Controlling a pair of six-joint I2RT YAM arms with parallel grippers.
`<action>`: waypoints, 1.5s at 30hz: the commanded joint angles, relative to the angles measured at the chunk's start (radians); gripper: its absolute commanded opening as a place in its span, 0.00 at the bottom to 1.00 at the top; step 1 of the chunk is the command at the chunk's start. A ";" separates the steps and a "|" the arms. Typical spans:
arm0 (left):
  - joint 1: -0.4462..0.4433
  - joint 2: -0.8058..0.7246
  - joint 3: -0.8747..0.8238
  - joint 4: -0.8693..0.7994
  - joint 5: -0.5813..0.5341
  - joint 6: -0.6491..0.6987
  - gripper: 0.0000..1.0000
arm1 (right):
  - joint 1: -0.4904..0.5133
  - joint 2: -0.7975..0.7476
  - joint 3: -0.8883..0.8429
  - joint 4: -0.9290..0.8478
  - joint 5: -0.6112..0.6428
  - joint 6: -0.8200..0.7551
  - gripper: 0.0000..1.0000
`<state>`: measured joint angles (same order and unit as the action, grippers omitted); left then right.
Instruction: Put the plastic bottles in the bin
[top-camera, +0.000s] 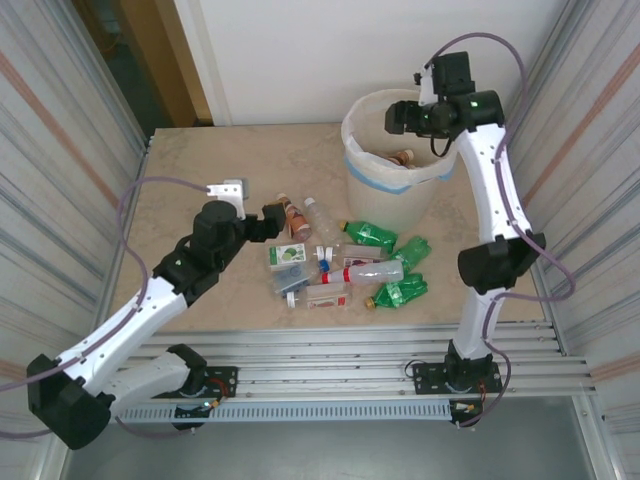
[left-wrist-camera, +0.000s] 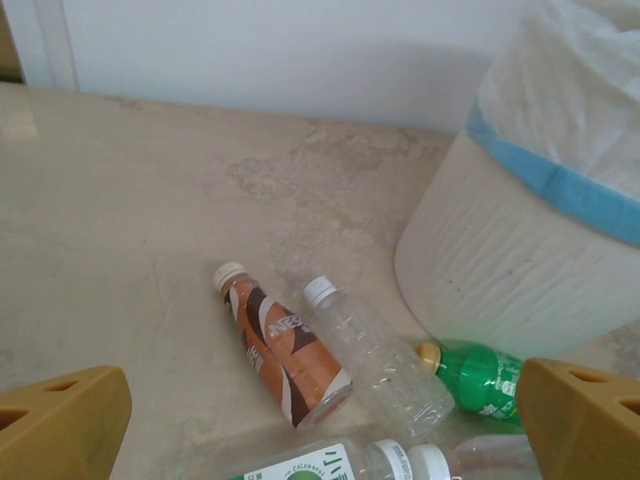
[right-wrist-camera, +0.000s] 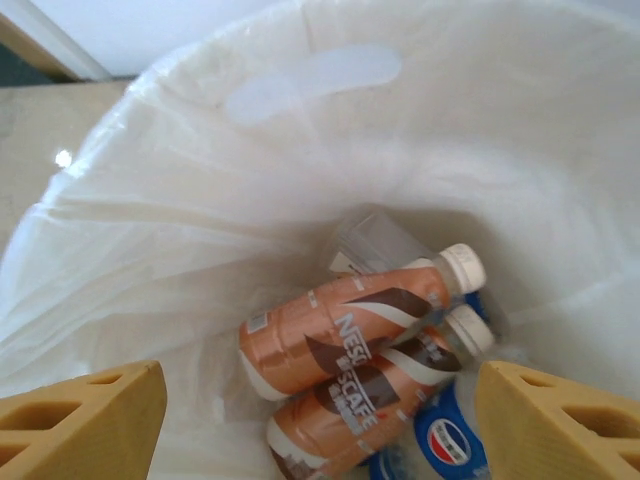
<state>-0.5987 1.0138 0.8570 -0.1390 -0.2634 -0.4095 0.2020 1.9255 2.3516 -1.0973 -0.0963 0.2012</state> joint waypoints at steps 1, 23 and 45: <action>0.025 0.042 0.051 -0.062 -0.001 -0.057 0.99 | 0.004 -0.130 -0.070 0.025 0.080 0.010 0.81; 0.070 0.629 0.347 -0.218 0.117 -0.251 0.88 | -0.041 -0.608 -0.697 0.183 0.253 0.084 0.98; 0.089 0.934 0.528 -0.287 0.166 -0.285 0.81 | -0.049 -0.633 -0.775 0.207 0.213 0.106 0.98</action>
<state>-0.5232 1.9331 1.3552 -0.4000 -0.1074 -0.6781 0.1612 1.3071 1.5852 -0.9051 0.1284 0.2810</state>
